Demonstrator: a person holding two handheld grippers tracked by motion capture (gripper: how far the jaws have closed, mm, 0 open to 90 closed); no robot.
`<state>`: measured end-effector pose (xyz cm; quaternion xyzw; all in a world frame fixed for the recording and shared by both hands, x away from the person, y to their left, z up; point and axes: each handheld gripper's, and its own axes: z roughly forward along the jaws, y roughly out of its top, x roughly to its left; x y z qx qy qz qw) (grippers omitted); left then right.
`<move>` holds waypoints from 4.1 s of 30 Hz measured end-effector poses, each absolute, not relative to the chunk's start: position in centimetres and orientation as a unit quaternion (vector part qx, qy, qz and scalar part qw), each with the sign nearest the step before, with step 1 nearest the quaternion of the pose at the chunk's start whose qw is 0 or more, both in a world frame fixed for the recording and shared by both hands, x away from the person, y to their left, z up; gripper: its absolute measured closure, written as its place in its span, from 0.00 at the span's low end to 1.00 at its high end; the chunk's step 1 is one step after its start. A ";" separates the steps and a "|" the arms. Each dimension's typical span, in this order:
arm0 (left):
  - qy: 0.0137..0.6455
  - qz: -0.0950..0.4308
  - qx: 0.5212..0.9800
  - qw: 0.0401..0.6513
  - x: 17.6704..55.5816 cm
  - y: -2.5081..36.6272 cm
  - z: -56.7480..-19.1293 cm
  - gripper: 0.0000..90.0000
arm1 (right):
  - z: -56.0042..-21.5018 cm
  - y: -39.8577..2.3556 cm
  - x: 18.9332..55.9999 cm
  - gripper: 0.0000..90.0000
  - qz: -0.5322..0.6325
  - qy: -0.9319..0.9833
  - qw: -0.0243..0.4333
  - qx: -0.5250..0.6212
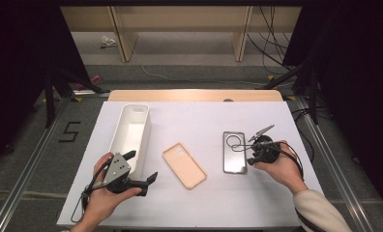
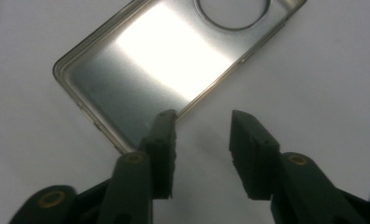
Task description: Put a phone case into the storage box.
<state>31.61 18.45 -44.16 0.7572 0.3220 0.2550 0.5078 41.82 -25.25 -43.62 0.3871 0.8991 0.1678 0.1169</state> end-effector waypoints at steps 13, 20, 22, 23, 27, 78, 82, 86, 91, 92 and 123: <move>0.316 0.254 0.764 0.502 31.6 18.2 -44.3 0.01 | -43.3 -22.2 40.8 0.36 0.112 0.972 0.130 0.163; 0.316 0.255 0.764 0.502 31.6 18.2 -44.3 0.01 | -43.8 -20.7 40.6 0.35 0.076 0.980 0.132 0.127; 0.316 0.255 0.764 0.502 31.6 18.2 -44.3 0.01 | -44.0 -20.5 40.7 0.35 0.068 0.982 0.130 0.120; 0.316 0.255 0.764 0.502 31.6 18.2 -44.3 0.01 | -44.1 -20.4 40.7 0.35 0.060 0.982 0.131 0.119; 0.316 0.255 0.764 0.502 31.6 18.2 -44.3 0.01 | -44.3 -20.1 40.7 0.35 0.051 0.983 0.137 0.114; 0.315 0.253 0.763 0.504 31.5 18.1 -44.3 0.01 | -45.4 -17.1 41.4 0.56 -0.007 0.990 0.129 0.052; 0.314 0.253 0.764 0.504 31.5 18.1 -44.3 0.01 | -45.4 -16.9 41.3 0.66 -0.010 0.992 0.119 0.042; 0.313 0.252 0.765 0.503 31.5 18.0 -44.3 0.01 | -45.4 -16.7 41.1 0.74 -0.018 0.993 0.110 0.039; 0.313 0.252 0.765 0.504 31.4 18.0 -44.3 0.01 | -45.5 -16.7 41.0 0.84 -0.017 0.994 0.100 0.035; 0.313 0.251 0.765 0.503 31.4 18.0 -44.3 0.01 | -45.5 -16.7 41.0 0.85 -0.017 0.994 0.099 0.034; 0.309 0.250 0.768 0.502 31.4 18.0 -44.3 0.01 | -45.5 -16.7 40.6 0.98 -0.015 0.995 0.095 0.031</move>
